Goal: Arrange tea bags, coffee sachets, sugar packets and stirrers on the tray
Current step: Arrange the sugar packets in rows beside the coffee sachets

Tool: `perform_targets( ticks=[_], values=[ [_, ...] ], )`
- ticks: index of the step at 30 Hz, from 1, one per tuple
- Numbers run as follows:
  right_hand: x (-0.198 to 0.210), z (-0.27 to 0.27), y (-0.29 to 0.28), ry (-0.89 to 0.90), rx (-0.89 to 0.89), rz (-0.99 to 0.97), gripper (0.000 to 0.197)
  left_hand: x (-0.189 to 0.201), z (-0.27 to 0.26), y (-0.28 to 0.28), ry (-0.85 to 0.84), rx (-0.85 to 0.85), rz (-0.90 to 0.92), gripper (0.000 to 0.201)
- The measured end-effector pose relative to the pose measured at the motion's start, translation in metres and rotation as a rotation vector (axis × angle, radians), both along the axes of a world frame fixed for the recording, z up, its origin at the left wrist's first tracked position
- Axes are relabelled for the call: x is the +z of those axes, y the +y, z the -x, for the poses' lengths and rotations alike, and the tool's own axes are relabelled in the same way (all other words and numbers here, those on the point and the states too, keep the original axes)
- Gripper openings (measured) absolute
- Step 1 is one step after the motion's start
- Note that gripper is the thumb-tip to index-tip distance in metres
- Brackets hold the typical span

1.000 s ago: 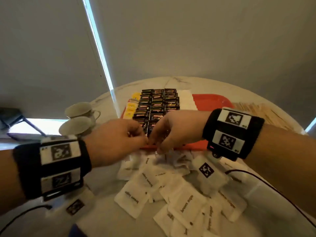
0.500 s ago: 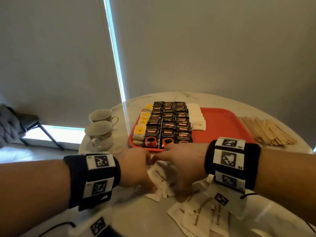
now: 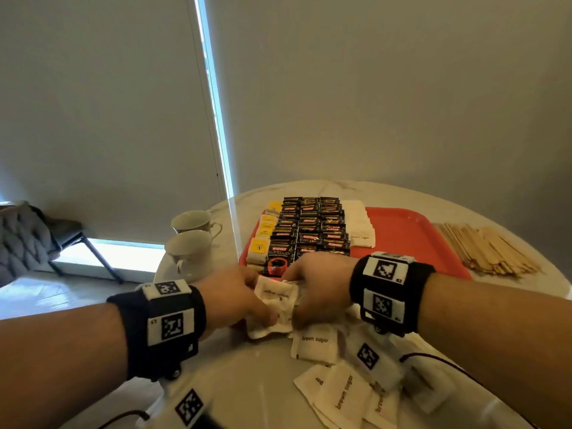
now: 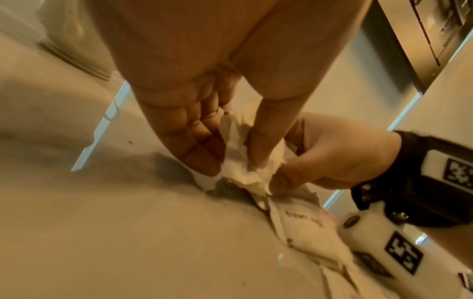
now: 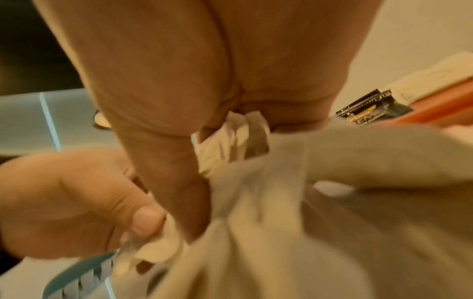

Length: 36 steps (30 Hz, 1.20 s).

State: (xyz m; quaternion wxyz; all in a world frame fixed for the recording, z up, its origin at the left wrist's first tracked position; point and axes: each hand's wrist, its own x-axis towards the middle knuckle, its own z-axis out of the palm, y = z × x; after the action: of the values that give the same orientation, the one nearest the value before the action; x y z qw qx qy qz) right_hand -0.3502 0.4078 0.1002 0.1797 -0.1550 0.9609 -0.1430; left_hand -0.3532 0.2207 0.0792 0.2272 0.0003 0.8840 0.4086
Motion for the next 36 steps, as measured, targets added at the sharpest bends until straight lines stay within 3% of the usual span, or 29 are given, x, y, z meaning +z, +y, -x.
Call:
perform_targets(
  ticks=[5, 9, 13, 17, 22, 26, 29, 34, 36],
  values=[
    [0.009, 0.009, 0.014, -0.023, -0.087, 0.216, 0.031, 0.004, 0.003, -0.01, -0.048, 0.115, -0.26, 0.045],
    [0.023, 0.014, 0.03, -0.08, -0.146, 0.462, 0.031, 0.01, 0.004, -0.01, -0.106, 0.197, -0.525, 0.043],
    [0.029, 0.022, 0.041, -0.267, -0.233, 0.82, 0.036, 0.015, 0.001, 0.006, -0.175, 0.194, -0.707, 0.047],
    [0.02, 0.028, 0.038, -0.233, -0.278, 1.058, 0.031, 0.016, -0.003, 0.032, -0.224, 0.177, -0.961, 0.047],
    [0.01, 0.037, 0.035, -0.034, -0.309, 1.092, 0.032, 0.022, 0.01, 0.067, -0.339, 0.124, -1.109, 0.066],
    [0.009, 0.047, 0.046, 0.071, -0.31, 1.023, 0.026, 0.026, 0.035, 0.084, -0.29, 0.3, -1.092, 0.048],
    [0.008, 0.056, 0.052, 0.159, -0.318, 1.008, 0.026, 0.028, 0.055, 0.097, -0.275, 0.33, -1.072, 0.038],
    [0.001, 0.073, 0.064, 0.152, -0.392, 1.137, 0.063, 0.025, 0.091, 0.118, -0.221, 0.355, -1.08, 0.032],
    [-0.005, 0.081, 0.068, 0.172, -0.428, 1.148, 0.068, 0.025, 0.102, 0.125, -0.2, 0.356, -1.071, 0.028]
  ],
)
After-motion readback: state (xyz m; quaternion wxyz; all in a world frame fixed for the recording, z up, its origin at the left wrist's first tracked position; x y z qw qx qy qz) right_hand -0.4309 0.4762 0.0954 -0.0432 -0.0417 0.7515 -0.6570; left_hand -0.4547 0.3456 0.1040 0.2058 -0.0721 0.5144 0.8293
